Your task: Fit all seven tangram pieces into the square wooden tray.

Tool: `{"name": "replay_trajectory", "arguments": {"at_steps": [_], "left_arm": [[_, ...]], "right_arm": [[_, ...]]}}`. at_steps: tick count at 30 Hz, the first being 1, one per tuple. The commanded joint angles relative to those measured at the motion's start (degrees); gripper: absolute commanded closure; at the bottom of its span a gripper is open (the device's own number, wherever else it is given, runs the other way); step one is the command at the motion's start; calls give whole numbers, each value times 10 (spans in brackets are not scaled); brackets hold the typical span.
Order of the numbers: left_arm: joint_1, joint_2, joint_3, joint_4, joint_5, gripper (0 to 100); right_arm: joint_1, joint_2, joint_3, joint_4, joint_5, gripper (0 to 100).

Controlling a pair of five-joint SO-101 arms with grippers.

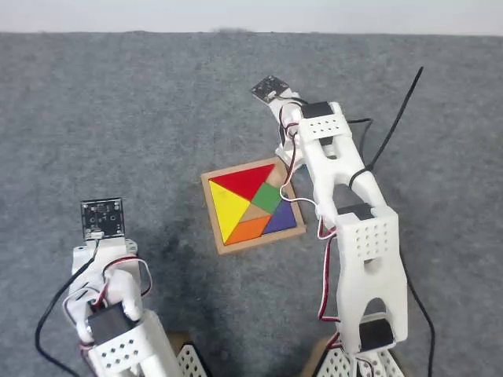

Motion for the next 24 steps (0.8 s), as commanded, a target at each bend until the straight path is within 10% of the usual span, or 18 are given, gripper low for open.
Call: {"name": "replay_trajectory", "arguments": {"at_steps": [1,24], "left_arm": [[0,-9,-5,2,-7,985],[0,-9,-5,2,-6,985]], "right_arm": [[5,-3,-21,-15,19,731],[0,-11,-24,10,2,978]]}}
